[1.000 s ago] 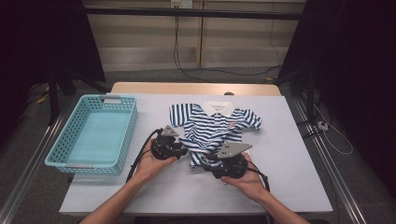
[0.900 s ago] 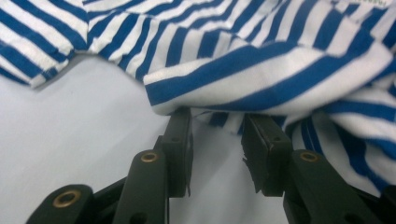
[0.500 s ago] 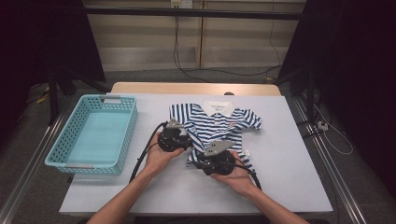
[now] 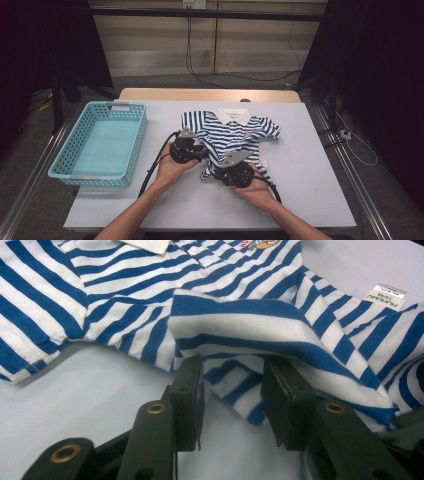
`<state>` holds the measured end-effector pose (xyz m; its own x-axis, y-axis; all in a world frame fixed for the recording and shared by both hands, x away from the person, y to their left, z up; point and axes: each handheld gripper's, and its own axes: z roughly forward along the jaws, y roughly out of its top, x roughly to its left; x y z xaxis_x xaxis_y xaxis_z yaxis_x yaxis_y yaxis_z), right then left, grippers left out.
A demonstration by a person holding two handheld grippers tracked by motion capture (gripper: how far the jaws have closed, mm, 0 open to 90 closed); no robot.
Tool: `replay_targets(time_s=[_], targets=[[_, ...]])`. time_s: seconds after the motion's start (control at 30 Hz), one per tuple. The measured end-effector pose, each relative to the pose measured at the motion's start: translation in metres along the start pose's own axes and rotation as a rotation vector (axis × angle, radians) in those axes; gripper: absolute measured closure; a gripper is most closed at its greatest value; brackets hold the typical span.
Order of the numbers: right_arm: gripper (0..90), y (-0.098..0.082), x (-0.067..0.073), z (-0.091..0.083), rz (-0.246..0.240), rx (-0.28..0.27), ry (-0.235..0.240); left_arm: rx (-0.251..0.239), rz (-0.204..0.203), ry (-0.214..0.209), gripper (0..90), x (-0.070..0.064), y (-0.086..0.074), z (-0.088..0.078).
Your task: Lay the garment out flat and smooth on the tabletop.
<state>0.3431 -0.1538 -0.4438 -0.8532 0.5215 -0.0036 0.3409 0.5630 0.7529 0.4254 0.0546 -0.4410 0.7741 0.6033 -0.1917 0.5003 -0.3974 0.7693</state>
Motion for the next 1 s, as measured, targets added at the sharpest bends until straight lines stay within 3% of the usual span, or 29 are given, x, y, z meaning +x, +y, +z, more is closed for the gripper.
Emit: replay_targets(time_s=[0.07, 0.1, 0.13, 0.17, 0.2, 0.3, 0.43, 0.47, 0.5, 0.6, 0.63, 0.67, 0.7, 0.73, 0.77, 0.8, 0.83, 0.87, 0.9, 0.93, 0.97, 1.0], targets=[[87.6, -0.003, 0.001, -0.011, -0.009, -0.013, 0.011, 0.0, 0.002, 0.014, 57.6, -0.001, 0.0, -0.001], [87.6, -0.005, 0.001, -0.017, 0.002, -0.021, 0.02, -0.015, 0.0, -0.035, 57.6, 0.001, 0.0, 0.0], [87.6, -0.008, 0.0, -0.022, 0.009, -0.024, 0.031, -0.015, -0.001, -0.039, 57.6, 0.001, 0.0, -0.001], [87.7, -0.011, -0.001, -0.026, 0.008, -0.026, 0.029, -0.024, -0.007, -0.038, 57.5, 0.001, 0.001, -0.002], [87.7, -0.014, -0.001, -0.031, 0.015, -0.03, 0.039, -0.013, 0.001, 0.011, 57.4, -0.002, 0.002, -0.004], [87.6, -0.02, -0.002, -0.04, 0.02, -0.024, 0.038, -0.016, 0.008, 0.004, 56.1, -0.004, 0.003, -0.005], [86.7, -0.029, -0.005, -0.043, 0.033, -0.003, 0.037, 0.003, 0.033, -0.021, 54.3, -0.008, 0.003, 0.003], [86.6, -0.029, -0.006, -0.042, 0.04, -0.002, 0.039, -0.008, 0.026, -0.061, 54.1, -0.009, 0.002, 0.007], [86.5, -0.029, -0.007, -0.041, 0.032, -0.002, 0.037, 0.017, 0.044, -0.024, 54.1, -0.012, 0.002, 0.007], [84.1, -0.028, -0.008, -0.039, 0.047, 0.004, 0.029, 0.036, 0.063, -0.02, 54.3, -0.016, -0.001, 0.011], [82.7, -0.028, -0.008, -0.038, 0.044, 0.002, 0.032, 0.039, 0.058, -0.064, 54.4, -0.013, -0.002, 0.012], [80.4, -0.028, -0.008, -0.038, 0.04, 0.001, 0.032, 0.054, 0.052, -0.039, 56.0, -0.014, -0.002, 0.013], [77.9, -0.028, -0.007, -0.038, 0.049, -0.001, 0.037, 0.054, 0.045, -0.043, 57.6, -0.015, -0.003, 0.015], [76.4, -0.027, -0.006, -0.038, 0.041, -0.005, 0.035, 0.059, 0.031, -0.082, 60.9, -0.015, -0.005, 0.018], [73.4, -0.027, -0.005, -0.039, 0.039, -0.001, 0.029, 0.084, 0.065, -0.055, 68.3, -0.017, -0.005, 0.019], [69.5, -0.027, -0.004, -0.039, 0.034, -0.005, 0.032, 0.108, 0.085, -0.056, 74.9, -0.018, -0.006, 0.021], [66.6, -0.026, -0.004, -0.041, 0.035, -0.011, 0.027, 0.117, 0.096, -0.095, 82.7, -0.018, -0.007, 0.022], [65.7, -0.026, -0.003, -0.043, 0.038, -0.016, 0.023, 0.125, 0.102, -0.075, 90.0, -0.02, -0.006, 0.022], [64.1, -0.026, -0.004, -0.046, 0.038, -0.025, 0.021, 0.119, 0.112, -0.1, 90.0, -0.019, -0.006, 0.022], [62.4, -0.027, -0.005, -0.049, 0.041, -0.034, 0.018, 0.123, 0.119, -0.071, 90.0, -0.019, -0.005, 0.02], [62.1, -0.028, -0.006, -0.053, 0.048, -0.039, 0.011, 0.117, 0.077, -0.085, 90.0, -0.02, -0.005, 0.018], [61.7, -0.029, -0.007, -0.056, 0.054, -0.045, 0.003, 0.109, 0.066, -0.111, 90.0, -0.017, -0.005, 0.017]])
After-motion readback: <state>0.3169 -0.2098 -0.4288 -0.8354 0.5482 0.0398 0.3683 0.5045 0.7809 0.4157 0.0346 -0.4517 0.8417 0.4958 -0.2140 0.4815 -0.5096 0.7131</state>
